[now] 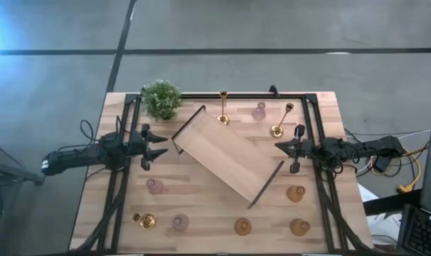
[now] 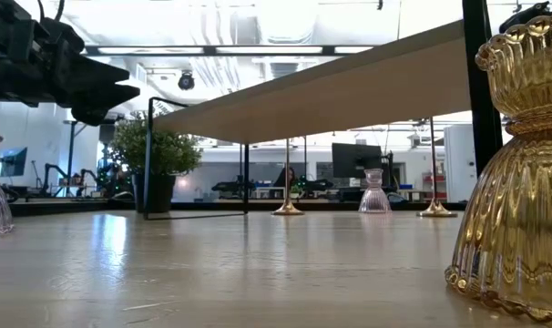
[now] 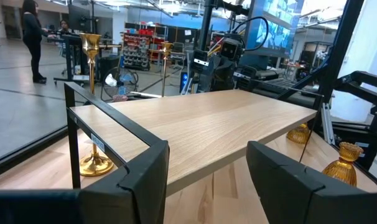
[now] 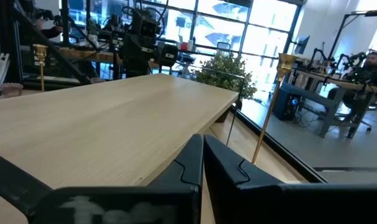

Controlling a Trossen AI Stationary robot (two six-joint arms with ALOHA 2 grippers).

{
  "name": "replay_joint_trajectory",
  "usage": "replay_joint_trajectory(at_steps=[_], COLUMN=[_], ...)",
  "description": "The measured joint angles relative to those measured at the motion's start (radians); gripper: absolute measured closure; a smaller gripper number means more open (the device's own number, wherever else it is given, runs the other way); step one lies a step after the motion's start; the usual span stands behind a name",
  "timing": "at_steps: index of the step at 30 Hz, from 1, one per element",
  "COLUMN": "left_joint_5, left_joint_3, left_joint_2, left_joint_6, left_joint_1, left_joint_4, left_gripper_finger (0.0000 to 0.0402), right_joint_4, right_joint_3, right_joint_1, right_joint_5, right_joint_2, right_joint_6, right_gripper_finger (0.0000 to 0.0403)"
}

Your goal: Pick & Place candle stick holders

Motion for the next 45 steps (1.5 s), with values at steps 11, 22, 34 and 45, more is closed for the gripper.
replay_joint_trajectory(at_steps=[11, 22, 34, 45], left_joint_5=[-0.001, -0.009, -0.024, -0.09], left_joint_3=[0.0, 0.0, 0.0, 0.037], left_joint_2=[0.0, 0.003, 0.003, 0.003], left_joint_6=[0.009, 0.013, 0.013, 0.011], left_joint_1=[0.0, 0.0, 0.001, 0.0], left_joint_4=[-0.001, -0.002, 0.089, 0.301], left_gripper_finger=[0.0179, 0.0179, 0.0179, 0.0179], right_joint_4=[0.0, 0.032, 0.292, 0.353], right_joint_3=[0.0, 0.0, 0.0, 0.166], right_joint_1=[0.0, 0.0, 0.0, 0.0], right_joint_5=[0.0, -0.014, -0.009, -0.009], right_joint_2=[0.0, -0.001, -0.002, 0.029], right_joint_6=[0.0, -0.052, -0.051, -0.112], right_gripper_finger=[0.0394, 0.0394, 0.0394, 0.0394])
